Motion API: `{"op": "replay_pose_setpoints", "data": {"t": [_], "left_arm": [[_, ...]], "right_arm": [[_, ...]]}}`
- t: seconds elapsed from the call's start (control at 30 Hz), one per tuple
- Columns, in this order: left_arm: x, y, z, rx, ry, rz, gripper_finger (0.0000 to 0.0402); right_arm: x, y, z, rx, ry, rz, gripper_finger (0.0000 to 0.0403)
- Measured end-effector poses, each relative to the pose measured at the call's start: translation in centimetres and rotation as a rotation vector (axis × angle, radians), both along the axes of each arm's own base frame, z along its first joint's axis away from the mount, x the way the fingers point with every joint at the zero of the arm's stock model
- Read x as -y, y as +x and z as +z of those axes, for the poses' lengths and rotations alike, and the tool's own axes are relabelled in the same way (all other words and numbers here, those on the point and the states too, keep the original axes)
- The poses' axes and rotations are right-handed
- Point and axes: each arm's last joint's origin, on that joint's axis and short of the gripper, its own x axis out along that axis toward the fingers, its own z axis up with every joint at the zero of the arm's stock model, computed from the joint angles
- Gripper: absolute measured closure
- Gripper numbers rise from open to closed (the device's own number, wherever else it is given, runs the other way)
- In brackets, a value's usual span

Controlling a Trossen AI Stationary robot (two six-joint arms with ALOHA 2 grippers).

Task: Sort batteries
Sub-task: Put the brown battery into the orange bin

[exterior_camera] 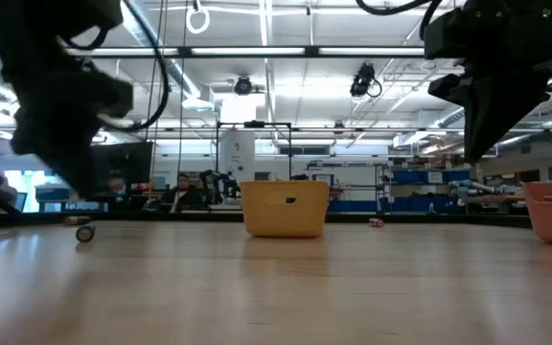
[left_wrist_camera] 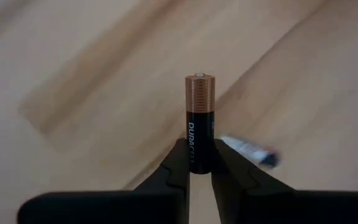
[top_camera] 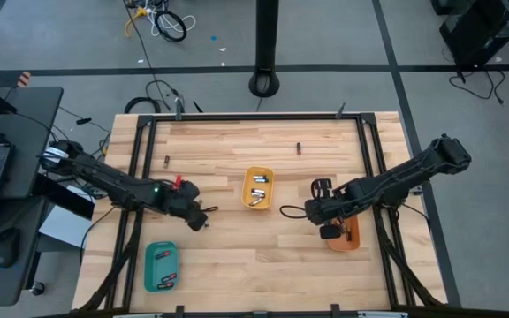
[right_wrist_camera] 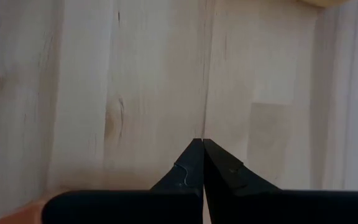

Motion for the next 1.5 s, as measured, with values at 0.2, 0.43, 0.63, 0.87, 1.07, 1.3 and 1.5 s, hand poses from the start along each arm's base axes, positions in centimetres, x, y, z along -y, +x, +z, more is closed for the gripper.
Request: {"op": "replay_pose_setpoints", "data": {"t": [0.2, 0.43, 0.63, 0.87, 1.07, 1.3, 1.5], "left_arm": [[0.5, 1.4, 2.4, 0.131, 0.148, -0.046, 0.0357], [1.6, 2.7, 3.4, 0.315, 0.277, -0.102, 0.0357], [2.4, 4.8, 4.0, 0.474, 0.364, -0.164, 0.0357], [3.3, 7.6, 2.9, 0.570, 0.441, -0.261, 0.0357], [4.1, 9.6, 3.2, 0.736, 0.511, -0.333, 0.0357], [4.3, 10.9, 3.5, 0.866, 0.611, -0.363, 0.0357], [4.2, 11.9, 3.9, 0.999, 0.674, -0.432, 0.0357]], "right_arm": [[0.3, -0.6, 1.3, 0.085, -0.014, -0.006, 0.0395], [0.5, -1.2, 0.9, 0.291, 0.043, 0.024, 0.0395], [0.3, -0.7, -0.4, 0.529, 0.144, 0.064, 0.0395], [0.1, -0.1, -0.7, 0.817, 0.263, 0.096, 0.0391], [0.3, 0.5, 0.9, 1.007, 0.338, 0.048, 0.0381], [0.7, 1.3, 1.7, 1.141, 0.371, 0.016, 0.0346], [0.3, 2.5, 1.1, 1.218, 0.387, 0.020, 0.0292]]}}
